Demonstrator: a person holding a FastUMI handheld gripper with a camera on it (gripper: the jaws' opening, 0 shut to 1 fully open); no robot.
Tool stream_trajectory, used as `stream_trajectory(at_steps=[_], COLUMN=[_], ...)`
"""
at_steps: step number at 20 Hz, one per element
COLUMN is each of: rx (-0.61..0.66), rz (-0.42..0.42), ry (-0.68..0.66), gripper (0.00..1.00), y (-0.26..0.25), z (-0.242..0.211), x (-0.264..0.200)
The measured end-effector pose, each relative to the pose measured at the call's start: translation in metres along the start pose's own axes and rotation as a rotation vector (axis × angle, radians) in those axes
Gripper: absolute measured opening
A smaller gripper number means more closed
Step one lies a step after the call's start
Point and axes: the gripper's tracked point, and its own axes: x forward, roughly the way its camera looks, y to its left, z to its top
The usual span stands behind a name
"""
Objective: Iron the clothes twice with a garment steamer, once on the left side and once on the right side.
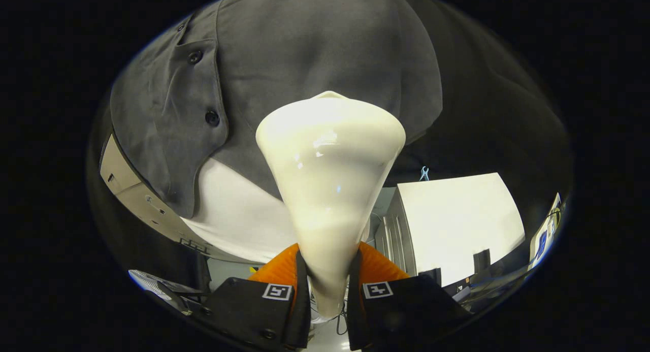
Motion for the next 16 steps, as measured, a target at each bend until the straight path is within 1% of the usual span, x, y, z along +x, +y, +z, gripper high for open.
stream_trajectory(at_steps=[3,9,16], rx=[-0.011,0.008,0.049], rz=[-0.005,-0.017,-0.030], ry=[0.026,0.075,0.070], gripper=[0.37,0.37,0.37], y=[0.000,-0.002,0.002], z=[-0.016,-0.044,-0.050], x=[0.005,0.008,-0.018])
